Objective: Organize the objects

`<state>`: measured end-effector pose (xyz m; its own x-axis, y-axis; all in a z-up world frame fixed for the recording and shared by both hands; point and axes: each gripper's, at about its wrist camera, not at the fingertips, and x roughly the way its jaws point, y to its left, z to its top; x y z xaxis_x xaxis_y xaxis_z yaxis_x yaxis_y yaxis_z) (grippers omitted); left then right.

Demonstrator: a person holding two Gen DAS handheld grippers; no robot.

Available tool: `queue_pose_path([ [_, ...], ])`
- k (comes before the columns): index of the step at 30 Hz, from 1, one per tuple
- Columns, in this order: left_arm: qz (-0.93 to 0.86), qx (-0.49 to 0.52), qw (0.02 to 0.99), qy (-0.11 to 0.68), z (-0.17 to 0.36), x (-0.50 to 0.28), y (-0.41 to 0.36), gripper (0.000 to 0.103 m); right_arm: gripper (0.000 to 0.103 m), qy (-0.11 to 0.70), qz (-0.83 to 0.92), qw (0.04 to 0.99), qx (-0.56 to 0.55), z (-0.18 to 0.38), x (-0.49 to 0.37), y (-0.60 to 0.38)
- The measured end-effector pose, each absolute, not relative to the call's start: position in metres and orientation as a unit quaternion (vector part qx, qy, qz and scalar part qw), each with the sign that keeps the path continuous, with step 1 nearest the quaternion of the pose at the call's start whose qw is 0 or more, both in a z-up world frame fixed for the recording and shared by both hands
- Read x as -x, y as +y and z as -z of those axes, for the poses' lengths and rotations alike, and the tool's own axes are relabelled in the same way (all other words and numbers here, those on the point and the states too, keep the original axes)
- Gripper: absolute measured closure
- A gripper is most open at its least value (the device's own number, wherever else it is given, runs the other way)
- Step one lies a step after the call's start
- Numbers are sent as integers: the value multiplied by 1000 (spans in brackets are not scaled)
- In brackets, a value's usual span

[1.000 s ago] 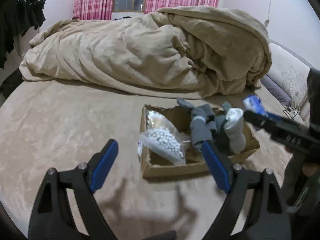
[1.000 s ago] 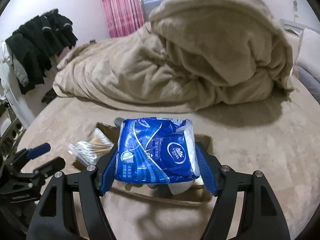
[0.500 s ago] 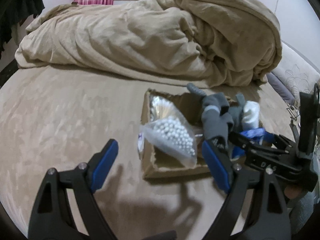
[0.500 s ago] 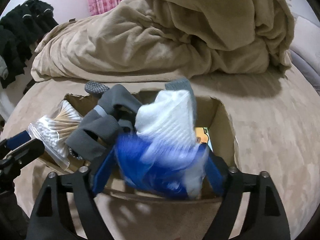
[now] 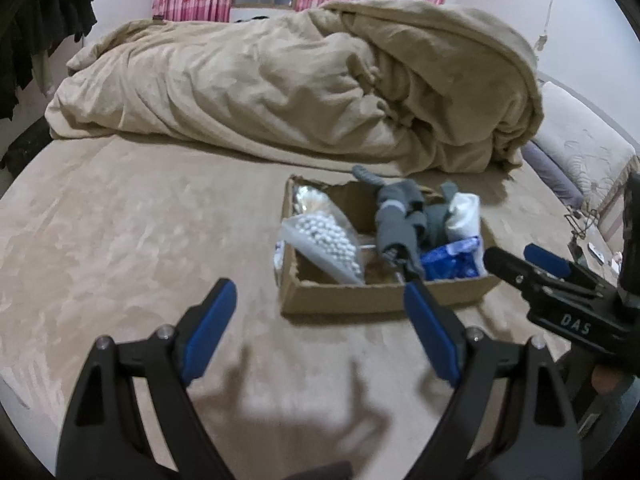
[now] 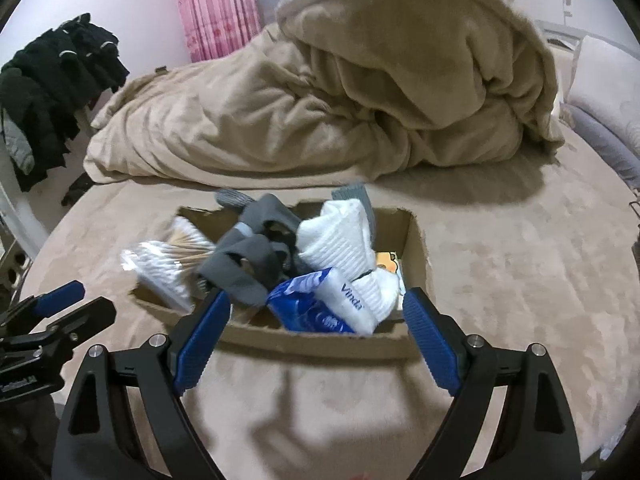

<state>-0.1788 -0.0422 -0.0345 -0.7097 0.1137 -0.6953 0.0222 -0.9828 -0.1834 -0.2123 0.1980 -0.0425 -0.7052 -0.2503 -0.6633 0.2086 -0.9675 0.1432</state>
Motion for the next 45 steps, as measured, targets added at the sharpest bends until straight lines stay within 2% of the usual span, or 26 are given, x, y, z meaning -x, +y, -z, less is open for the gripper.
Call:
queue_pose_path([
  [7,-927,368,28,-68,8,143,-30,16,13,-27,927,130,-352,19,169,204],
  [19,-927,369,20,-61,5,93,-24,16,13,-31,923,138,-359,9,113,203],
  [26,-929,364,24,-66,4,74,-24,16,13,-27,920,144,-363,10,98,197],
  [30,-930,361,26,-63,0,70,-21,11,13,-27,922,143,-359,8,94,197],
  [45,-931,359,24,-64,-7,67,-18,11,13,-31,922,143,-358,5,91,197],
])
